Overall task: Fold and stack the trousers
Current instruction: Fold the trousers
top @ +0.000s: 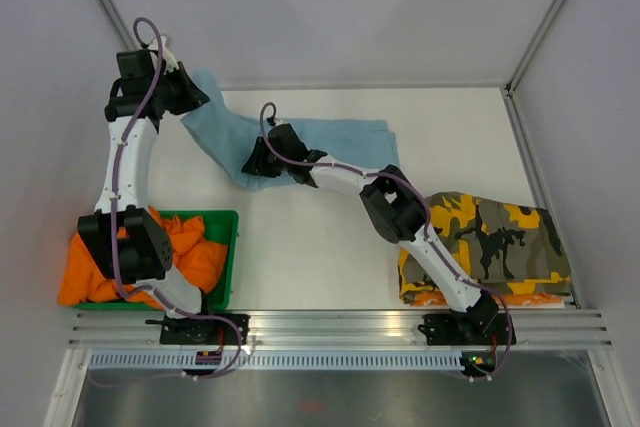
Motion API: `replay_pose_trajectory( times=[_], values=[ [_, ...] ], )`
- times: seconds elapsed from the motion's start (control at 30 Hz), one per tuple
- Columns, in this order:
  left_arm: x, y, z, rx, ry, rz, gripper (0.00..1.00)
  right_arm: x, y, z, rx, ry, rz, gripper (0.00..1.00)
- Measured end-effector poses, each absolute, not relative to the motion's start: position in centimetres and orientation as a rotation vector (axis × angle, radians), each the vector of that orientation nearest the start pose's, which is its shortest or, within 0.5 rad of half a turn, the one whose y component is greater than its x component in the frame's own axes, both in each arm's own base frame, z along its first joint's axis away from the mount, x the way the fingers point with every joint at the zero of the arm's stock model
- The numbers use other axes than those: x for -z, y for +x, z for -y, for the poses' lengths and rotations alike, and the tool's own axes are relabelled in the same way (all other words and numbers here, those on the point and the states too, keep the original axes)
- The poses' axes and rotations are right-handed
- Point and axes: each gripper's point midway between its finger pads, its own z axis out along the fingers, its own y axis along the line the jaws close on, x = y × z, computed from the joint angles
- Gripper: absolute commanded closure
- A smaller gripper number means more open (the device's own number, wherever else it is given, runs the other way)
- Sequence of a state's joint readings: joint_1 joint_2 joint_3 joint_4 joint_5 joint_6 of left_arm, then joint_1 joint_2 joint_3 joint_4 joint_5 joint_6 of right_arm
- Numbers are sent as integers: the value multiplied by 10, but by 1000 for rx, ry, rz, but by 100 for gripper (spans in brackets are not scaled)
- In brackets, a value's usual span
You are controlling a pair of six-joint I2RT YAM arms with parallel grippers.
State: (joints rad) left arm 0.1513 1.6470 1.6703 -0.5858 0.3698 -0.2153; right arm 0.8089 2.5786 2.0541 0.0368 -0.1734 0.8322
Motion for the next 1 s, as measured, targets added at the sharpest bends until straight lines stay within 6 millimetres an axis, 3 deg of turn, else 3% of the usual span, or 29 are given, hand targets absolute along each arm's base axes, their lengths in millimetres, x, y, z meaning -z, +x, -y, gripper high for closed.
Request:
replay_pose_trajectory(
  times=[0.17, 0.3, 0.53, 0.67, 0.77, 0.87, 0.93, 1.0],
  values=[
    [-292, 468, 20, 560, -175, -2080, 98, -55, 445, -542, -1108, -94, -2257, 57],
    [-293, 470, 34, 595, -173, -2065, 98, -61, 460, -522, -1050, -79, -2262, 54],
    [-302, 468, 79, 642, -101, -2046, 98, -73, 506, -424, -902, 80, -2286, 54],
    [-304, 463, 125, 661, -18, -2048, 98, -82, 536, -379, -874, 154, -2256, 57],
    [-307, 457, 165, 675, 56, -2045, 98, -73, 535, -360, -862, 172, -2284, 57],
    [-303, 454, 210, 686, 132, -2048, 98, -63, 521, -324, -805, 210, -2348, 55],
    [-295, 453, 239, 682, 175, -2062, 98, -66, 513, -286, -753, 266, -2373, 54],
    [-283, 453, 267, 670, 217, -2083, 98, -87, 513, -240, -727, 342, -2350, 51]
  ],
)
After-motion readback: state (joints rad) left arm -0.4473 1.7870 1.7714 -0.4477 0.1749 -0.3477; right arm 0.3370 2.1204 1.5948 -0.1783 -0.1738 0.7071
